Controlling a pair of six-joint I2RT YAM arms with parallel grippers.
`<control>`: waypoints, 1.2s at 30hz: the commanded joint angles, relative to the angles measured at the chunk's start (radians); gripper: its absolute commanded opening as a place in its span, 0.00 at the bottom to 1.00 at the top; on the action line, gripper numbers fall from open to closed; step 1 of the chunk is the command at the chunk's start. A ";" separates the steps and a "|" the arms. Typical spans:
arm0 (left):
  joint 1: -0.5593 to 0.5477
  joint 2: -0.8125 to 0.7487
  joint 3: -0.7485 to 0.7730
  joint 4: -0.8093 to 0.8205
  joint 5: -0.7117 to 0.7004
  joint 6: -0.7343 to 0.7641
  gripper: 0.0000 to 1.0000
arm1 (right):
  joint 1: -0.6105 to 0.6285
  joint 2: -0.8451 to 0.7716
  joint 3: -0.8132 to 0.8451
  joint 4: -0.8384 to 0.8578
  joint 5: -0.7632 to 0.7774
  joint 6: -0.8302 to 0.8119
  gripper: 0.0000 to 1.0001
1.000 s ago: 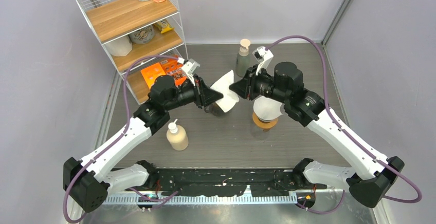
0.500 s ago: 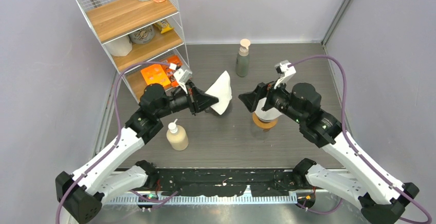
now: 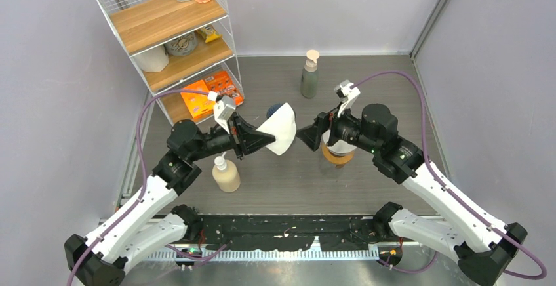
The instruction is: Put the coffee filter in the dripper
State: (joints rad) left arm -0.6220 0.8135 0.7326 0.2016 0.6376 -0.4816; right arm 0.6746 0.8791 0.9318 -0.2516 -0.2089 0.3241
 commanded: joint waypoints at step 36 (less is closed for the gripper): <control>-0.002 0.042 0.027 0.056 0.137 0.030 0.00 | 0.005 0.078 0.009 0.306 -0.307 0.009 0.98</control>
State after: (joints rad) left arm -0.6220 0.8520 0.7288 0.2062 0.7025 -0.4629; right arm 0.6750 0.9318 0.8814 -0.0254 -0.4686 0.3569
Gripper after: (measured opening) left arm 0.042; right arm 0.993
